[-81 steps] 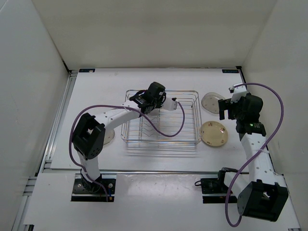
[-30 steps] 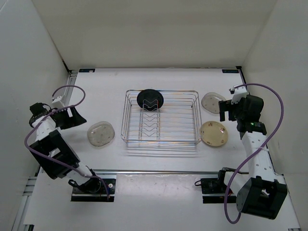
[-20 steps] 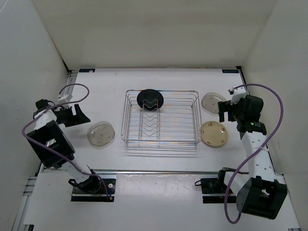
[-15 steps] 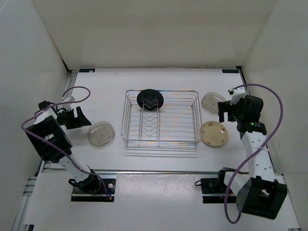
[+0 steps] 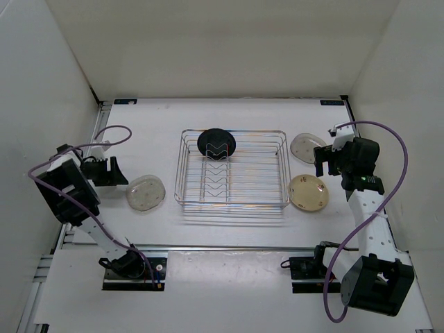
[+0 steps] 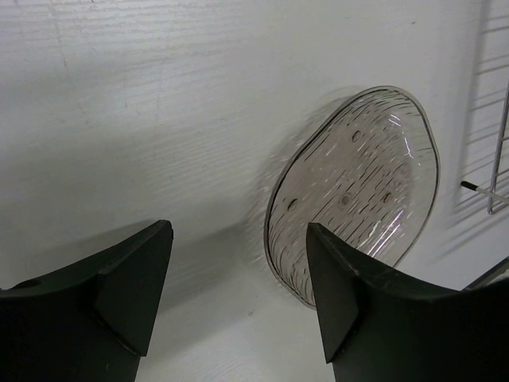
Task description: Load the plates into the dish rack
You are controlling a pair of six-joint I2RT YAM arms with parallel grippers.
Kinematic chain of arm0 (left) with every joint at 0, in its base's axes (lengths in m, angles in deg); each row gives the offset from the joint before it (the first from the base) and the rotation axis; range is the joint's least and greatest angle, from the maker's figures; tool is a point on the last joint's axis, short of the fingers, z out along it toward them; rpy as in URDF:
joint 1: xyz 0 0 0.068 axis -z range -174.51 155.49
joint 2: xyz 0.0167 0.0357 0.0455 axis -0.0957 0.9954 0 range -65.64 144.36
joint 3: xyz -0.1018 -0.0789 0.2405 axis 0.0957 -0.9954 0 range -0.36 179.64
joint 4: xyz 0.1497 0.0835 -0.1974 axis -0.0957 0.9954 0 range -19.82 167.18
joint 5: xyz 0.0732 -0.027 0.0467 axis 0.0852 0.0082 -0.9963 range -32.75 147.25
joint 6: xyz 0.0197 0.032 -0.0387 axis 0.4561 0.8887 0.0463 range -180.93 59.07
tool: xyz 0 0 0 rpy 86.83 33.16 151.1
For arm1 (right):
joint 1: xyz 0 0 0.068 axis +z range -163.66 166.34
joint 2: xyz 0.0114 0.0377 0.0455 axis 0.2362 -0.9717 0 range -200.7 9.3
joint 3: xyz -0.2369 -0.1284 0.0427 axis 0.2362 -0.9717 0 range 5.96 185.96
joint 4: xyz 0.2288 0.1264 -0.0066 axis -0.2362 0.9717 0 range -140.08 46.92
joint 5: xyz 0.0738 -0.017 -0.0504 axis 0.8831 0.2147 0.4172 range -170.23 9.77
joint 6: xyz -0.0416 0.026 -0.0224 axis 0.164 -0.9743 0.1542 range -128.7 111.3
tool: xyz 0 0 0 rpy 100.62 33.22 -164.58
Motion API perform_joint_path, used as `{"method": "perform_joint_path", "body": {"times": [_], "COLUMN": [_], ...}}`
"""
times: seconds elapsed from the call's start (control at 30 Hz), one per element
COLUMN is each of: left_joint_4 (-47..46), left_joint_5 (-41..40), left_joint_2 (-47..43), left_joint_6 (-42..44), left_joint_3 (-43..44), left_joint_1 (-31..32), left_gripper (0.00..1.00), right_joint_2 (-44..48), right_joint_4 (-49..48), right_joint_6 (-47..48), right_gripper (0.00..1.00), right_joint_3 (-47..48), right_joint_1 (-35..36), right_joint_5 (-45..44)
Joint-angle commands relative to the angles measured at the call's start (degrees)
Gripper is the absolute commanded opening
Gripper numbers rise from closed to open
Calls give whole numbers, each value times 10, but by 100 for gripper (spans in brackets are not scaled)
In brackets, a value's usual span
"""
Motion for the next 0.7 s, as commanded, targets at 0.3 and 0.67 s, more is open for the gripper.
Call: {"method": "perform_joint_path", "body": {"times": [0.3,0.67], "left_joint_4": [91,116], "left_joint_5": [-4,-16], "left_joint_2": [59,64], "left_joint_6": [92,99], "left_joint_3": [86,91], "left_joint_1": [34,73], "left_gripper": [74,73], "right_joint_2": [-2,-2], "right_joint_4": [-10,-10], "right_joint_6": [4,4], "right_gripper": [100,100], "right_joint_3": [14,9], "right_joint_1": [-8,-8], "right_joint_5": [11,11]}}
